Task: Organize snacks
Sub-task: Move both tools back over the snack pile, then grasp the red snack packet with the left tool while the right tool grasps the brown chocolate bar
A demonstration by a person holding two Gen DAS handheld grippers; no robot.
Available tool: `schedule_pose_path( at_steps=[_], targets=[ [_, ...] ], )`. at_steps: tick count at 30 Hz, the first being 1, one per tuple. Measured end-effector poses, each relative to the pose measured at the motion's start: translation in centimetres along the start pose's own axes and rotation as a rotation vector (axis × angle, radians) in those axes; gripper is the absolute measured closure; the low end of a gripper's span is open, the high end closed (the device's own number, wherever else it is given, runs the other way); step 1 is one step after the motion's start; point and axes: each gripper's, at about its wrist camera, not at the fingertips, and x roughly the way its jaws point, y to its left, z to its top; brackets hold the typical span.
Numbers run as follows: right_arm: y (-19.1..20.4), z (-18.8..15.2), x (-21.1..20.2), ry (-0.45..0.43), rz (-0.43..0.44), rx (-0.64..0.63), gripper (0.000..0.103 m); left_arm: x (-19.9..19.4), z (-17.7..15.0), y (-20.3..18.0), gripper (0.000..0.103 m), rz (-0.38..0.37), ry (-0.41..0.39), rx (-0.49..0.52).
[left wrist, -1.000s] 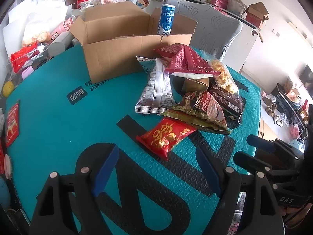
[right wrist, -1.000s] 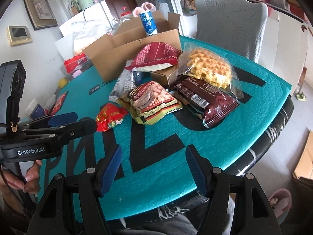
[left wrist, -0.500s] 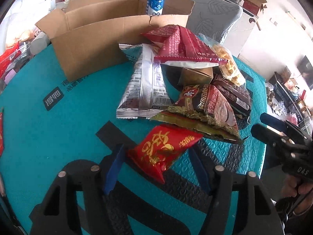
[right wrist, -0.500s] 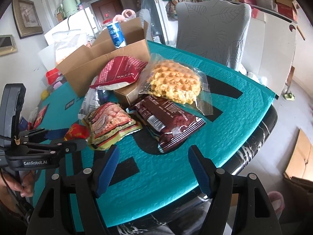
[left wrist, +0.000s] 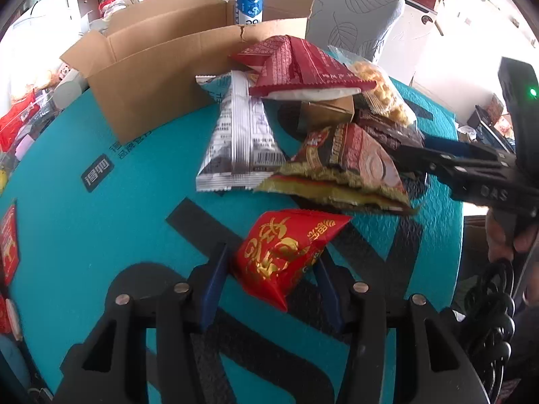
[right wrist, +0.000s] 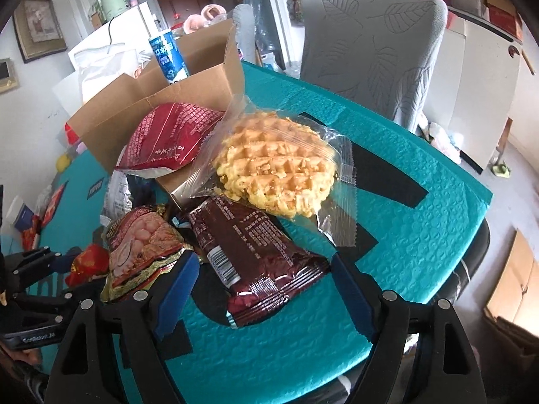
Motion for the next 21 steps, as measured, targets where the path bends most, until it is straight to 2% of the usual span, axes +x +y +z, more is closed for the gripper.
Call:
schedule_pose_path(
  at_steps=[4,10,13,17,19,21],
  targets=[
    [1.3,0.8,0.9,0.014,-0.037,-0.096,0.016,-0.9,-1.7,0.3,0.052,0.001,0.016,-0.025],
    [3.3,1.0,1.3,-0.025,-0.083,-0.21,0.013,-1.7,-3.1,0.5,0.052,0.023,0.034,-0.048],
    [3.3,1.1,1.7,-0.019,-0.075,-0.22,0.012,-1.2,-3.0,0.4,0.052,0.046,0.036,-0.04],
    [2.3,1.5,2.9,0.029,-0.068,-0.192,0.011,-0.9,-2.4,0.1,0.051,0.068,0.035,-0.03],
    [2.2,1.2,2.5,0.025,-0.062,-0.192,0.013,-1.0,-2.2,0.4,0.05,0.059,0.035,-0.034],
    [2.1,0.9,2.1,0.027,-0.056,-0.198,0.026,-0.9,-2.1,0.6,0.049,0.052,0.032,-0.034]
  ],
)
